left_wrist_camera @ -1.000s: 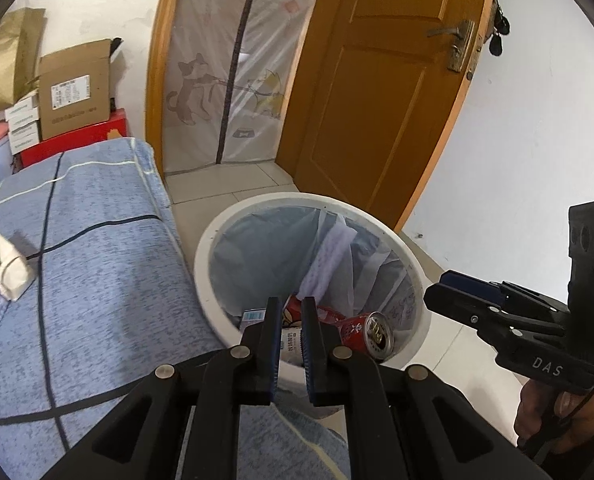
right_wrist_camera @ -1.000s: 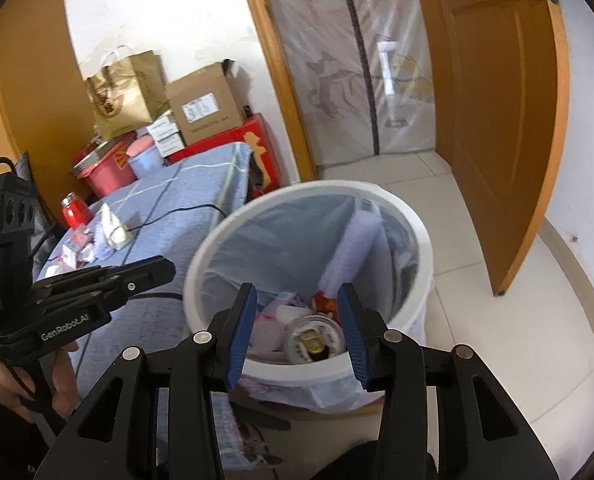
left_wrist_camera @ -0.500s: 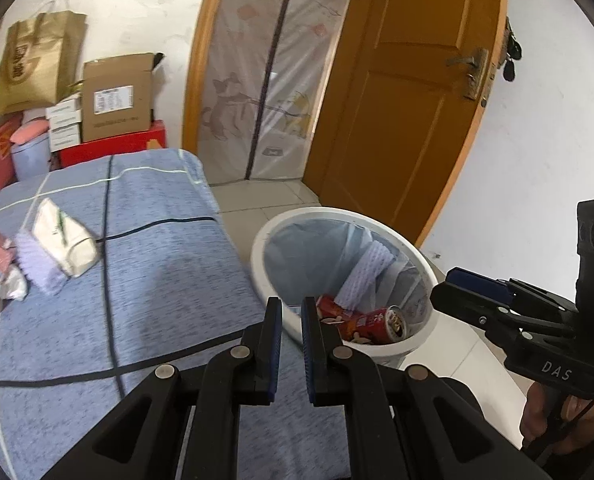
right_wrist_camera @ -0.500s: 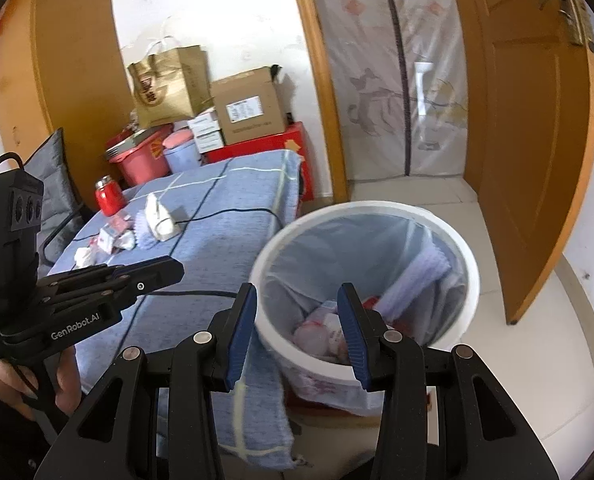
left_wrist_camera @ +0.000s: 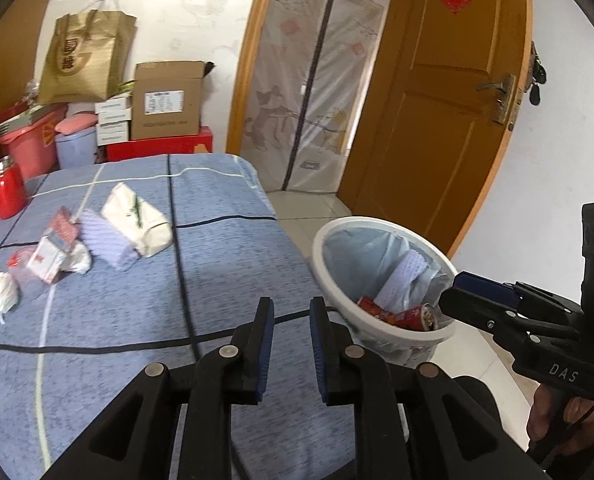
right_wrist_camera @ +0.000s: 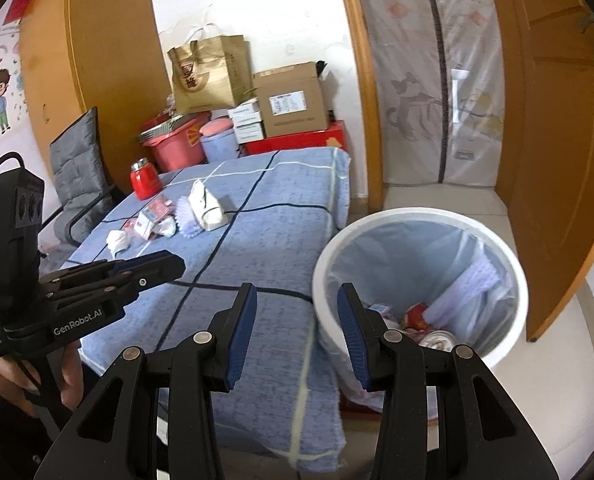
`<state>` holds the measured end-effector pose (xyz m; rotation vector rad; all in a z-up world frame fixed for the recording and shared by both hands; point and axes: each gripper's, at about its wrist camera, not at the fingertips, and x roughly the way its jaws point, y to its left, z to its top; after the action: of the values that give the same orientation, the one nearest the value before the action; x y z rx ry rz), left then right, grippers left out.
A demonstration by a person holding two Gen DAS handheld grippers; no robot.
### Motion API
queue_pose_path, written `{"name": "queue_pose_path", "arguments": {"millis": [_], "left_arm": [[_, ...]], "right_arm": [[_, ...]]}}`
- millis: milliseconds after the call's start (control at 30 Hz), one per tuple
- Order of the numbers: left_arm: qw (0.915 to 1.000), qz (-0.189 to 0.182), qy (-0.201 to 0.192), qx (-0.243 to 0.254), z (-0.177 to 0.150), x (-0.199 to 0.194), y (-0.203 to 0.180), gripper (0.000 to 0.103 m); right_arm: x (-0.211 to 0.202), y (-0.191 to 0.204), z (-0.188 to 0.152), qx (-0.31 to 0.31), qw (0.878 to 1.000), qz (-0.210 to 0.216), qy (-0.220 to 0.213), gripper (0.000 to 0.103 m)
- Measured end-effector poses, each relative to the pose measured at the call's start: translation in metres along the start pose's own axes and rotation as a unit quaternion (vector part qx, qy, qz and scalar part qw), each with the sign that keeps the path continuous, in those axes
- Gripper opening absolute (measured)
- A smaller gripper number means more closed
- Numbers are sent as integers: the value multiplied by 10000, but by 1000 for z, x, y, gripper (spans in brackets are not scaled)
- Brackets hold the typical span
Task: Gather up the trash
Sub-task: 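Move both open tools back over the table toward the carton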
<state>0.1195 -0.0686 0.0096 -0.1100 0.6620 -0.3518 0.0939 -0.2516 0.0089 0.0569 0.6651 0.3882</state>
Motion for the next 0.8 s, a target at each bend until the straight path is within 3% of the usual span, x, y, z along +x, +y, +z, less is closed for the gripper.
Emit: {"name": "queue_pose_path", "arguments": {"millis": [200, 400, 800], "left_arm": [[9997, 159, -99, -158, -6, -13, 16, 31], [9992, 307, -144, -197, -11, -22, 29, 32], [9946, 954, -197, -369, -11, -31, 64, 34]], "right_arm": [[10, 12, 1, -105, 9998, 182, 75, 43], [20, 20, 1, -104, 9989, 383, 251, 43], [47, 41, 12, -164, 9965, 722, 400, 43]]}}
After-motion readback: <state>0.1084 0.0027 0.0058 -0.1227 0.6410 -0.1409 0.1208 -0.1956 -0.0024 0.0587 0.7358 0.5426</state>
